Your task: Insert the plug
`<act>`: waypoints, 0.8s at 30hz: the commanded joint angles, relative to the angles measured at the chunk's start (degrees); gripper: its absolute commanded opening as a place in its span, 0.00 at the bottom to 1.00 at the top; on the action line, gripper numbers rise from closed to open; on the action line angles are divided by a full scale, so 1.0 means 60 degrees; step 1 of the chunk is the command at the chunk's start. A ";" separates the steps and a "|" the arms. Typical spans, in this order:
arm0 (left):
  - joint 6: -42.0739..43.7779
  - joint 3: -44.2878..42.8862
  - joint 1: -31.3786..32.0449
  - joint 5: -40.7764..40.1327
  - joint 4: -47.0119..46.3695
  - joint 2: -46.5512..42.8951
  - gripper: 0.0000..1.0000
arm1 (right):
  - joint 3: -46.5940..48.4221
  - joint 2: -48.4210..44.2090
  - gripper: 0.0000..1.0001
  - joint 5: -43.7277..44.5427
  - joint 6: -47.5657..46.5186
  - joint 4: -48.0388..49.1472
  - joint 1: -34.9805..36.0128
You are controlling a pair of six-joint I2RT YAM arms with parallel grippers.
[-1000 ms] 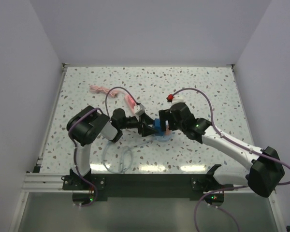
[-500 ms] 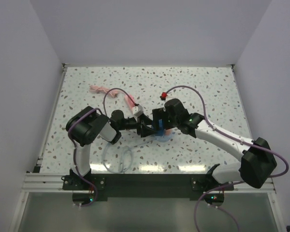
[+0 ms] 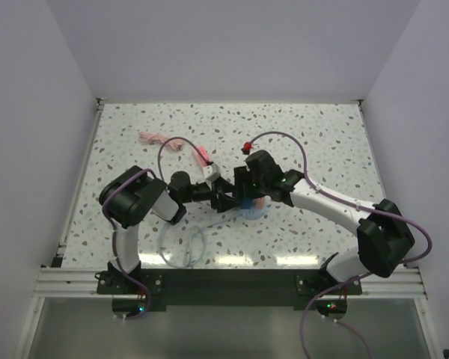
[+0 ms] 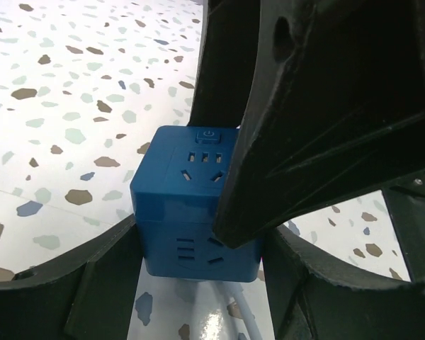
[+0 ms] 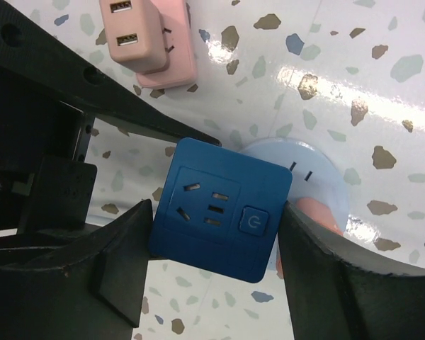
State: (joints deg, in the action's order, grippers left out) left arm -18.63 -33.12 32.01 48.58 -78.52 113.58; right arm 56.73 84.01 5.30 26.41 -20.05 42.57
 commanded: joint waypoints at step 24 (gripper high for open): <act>0.1992 0.1959 0.0056 -0.2615 -0.1152 -0.2903 0.87 | 0.0609 -0.1125 0.00 0.2821 0.0109 -0.0862 0.0625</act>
State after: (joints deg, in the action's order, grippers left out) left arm -8.75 -24.34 32.69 36.62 -75.33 99.29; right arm 58.06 78.67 16.36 26.15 -24.10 45.01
